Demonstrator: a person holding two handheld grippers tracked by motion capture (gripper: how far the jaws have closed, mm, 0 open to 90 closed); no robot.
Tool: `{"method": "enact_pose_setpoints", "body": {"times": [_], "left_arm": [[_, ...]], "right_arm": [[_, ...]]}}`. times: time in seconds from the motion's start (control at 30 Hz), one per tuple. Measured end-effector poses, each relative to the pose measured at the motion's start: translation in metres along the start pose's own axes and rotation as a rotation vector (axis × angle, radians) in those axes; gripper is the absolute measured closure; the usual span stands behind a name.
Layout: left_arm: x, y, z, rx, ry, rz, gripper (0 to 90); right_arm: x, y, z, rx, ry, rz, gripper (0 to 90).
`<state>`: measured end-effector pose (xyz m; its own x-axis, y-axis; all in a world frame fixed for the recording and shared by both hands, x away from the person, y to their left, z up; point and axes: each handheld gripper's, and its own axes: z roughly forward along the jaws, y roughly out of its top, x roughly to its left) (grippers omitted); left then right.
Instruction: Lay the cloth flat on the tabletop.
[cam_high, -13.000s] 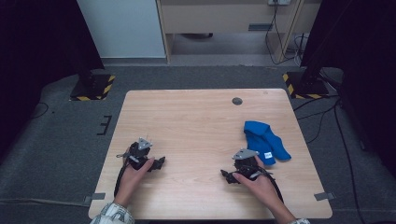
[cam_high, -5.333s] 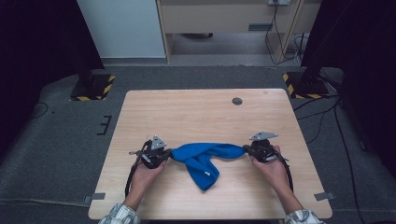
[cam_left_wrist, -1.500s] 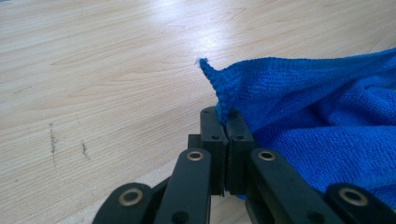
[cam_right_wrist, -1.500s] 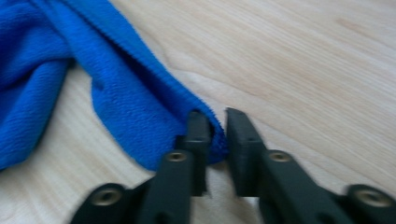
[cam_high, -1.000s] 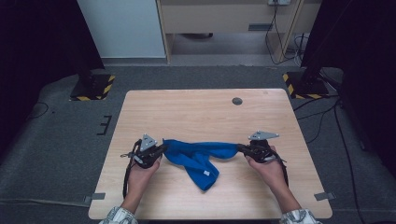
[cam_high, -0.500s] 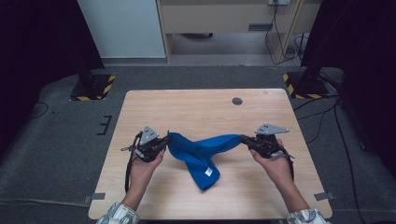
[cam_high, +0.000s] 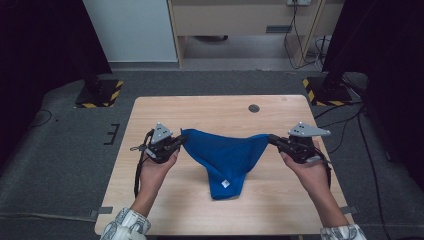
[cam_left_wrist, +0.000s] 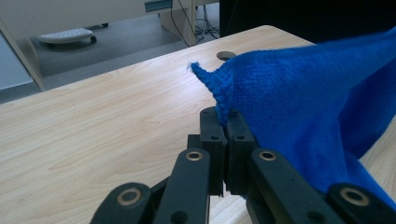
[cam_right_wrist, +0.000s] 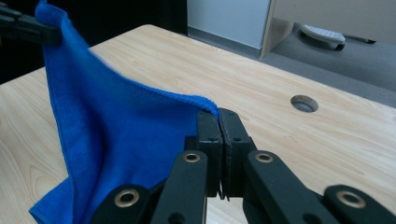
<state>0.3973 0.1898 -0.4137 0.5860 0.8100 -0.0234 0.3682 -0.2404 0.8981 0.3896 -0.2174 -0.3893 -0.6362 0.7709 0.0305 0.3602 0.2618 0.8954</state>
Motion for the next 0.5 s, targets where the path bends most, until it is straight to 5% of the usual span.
{"method": "enact_pose_setpoints", "body": {"times": [0.5], "left_arm": [[0.013,-0.018,0.014,0.031,-0.004,-0.051,87.6]], "right_arm": [[-0.013,-0.014,0.027,0.039,-0.019,0.043,88.8]]}}
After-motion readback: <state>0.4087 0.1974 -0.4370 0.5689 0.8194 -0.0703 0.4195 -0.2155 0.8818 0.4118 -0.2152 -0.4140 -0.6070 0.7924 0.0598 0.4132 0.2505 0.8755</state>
